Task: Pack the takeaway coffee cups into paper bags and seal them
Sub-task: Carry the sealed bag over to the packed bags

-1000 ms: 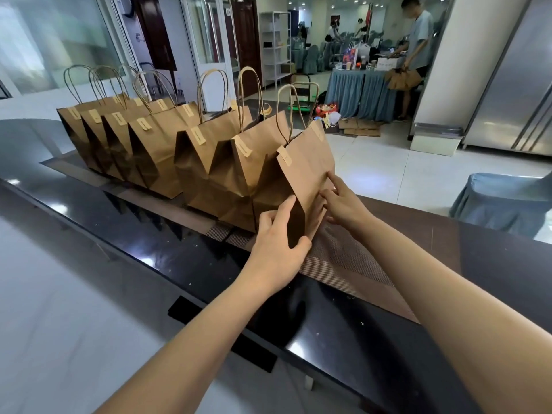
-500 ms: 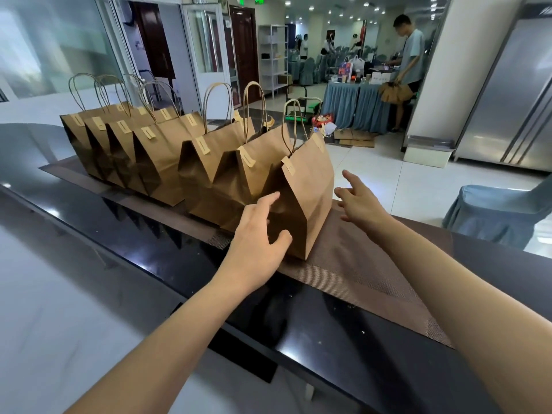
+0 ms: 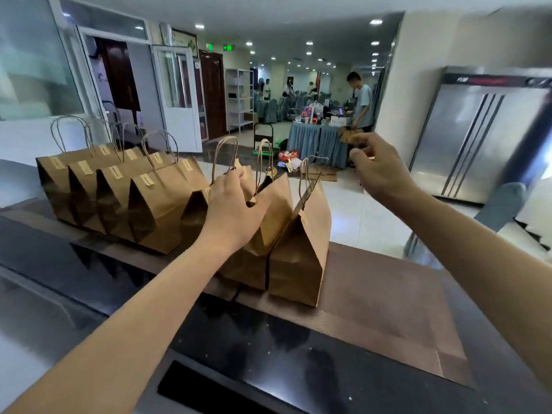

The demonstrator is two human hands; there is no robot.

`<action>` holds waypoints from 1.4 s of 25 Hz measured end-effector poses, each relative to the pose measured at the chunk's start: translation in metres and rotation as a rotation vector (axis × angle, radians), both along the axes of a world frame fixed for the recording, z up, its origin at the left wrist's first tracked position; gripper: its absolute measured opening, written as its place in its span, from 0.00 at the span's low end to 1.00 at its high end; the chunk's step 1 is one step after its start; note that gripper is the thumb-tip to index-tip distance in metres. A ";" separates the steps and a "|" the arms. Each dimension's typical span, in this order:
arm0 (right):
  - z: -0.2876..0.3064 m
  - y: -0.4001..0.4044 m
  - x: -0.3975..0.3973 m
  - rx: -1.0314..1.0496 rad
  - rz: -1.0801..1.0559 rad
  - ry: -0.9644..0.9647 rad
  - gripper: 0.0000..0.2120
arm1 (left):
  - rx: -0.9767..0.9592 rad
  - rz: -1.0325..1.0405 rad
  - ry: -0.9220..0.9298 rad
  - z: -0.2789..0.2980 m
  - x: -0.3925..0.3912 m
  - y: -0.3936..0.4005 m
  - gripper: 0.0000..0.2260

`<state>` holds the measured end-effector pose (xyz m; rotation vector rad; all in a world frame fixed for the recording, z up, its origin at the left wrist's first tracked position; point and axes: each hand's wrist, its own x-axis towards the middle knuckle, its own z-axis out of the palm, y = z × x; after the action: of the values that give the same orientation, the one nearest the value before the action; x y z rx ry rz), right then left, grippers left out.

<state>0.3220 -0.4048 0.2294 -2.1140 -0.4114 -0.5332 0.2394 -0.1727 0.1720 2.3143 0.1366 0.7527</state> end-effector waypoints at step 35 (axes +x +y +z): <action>0.010 0.160 0.158 -0.704 0.031 0.786 0.17 | -0.208 -0.403 0.450 -0.008 0.159 0.043 0.20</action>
<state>0.4799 -0.2452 0.2396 -2.7513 -0.1742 0.5601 0.3985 -0.1300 0.1644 2.1759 -0.0507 0.0114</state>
